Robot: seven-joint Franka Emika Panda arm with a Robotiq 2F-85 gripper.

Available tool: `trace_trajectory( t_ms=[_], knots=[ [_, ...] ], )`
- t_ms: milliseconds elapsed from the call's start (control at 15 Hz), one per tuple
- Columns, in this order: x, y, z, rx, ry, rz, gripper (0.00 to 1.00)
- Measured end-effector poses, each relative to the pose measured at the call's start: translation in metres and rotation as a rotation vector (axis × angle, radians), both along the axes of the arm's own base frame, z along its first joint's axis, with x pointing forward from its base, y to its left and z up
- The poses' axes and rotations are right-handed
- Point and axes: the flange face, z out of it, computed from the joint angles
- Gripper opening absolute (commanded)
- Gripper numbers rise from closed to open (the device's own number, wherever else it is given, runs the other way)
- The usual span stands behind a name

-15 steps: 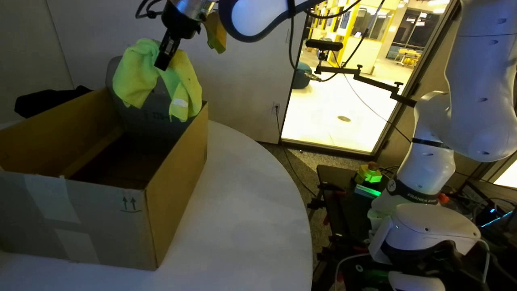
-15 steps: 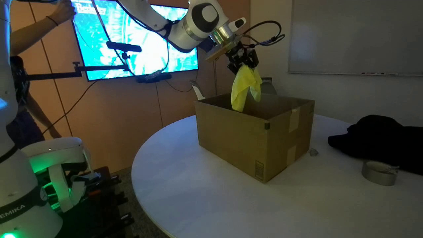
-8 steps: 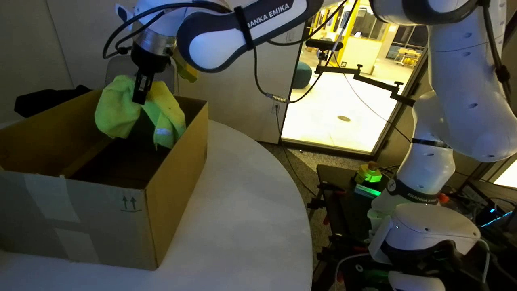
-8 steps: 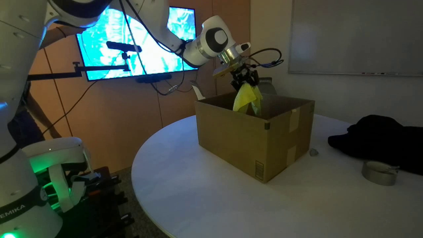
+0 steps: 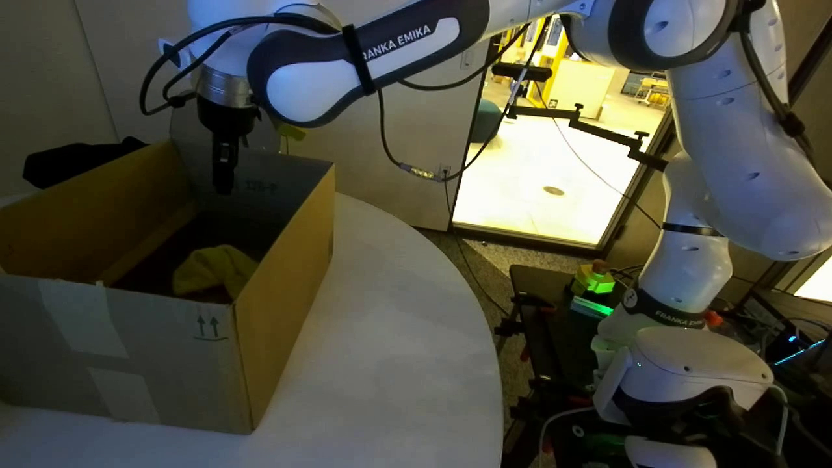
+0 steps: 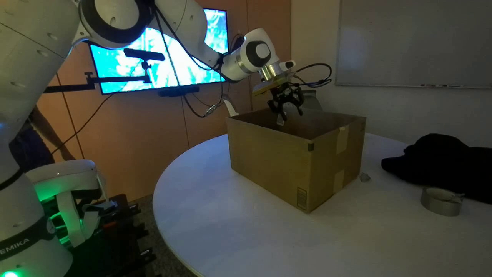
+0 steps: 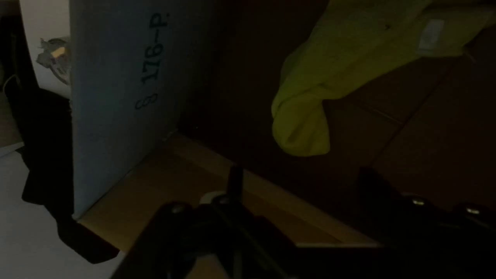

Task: Put the marker on the towel, fold the towel, and then put the folded towel in the box

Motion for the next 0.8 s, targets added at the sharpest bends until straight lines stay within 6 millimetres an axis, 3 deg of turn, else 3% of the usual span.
trace_trajectory(
  t_ms=[333,800],
  knots=[
    [-0.012,-0.025,0.029,-0.02,0.058,0.042,1.0],
    [-0.1,-0.089,0.087,0.023,0.144,-0.007,1.0]
  ],
)
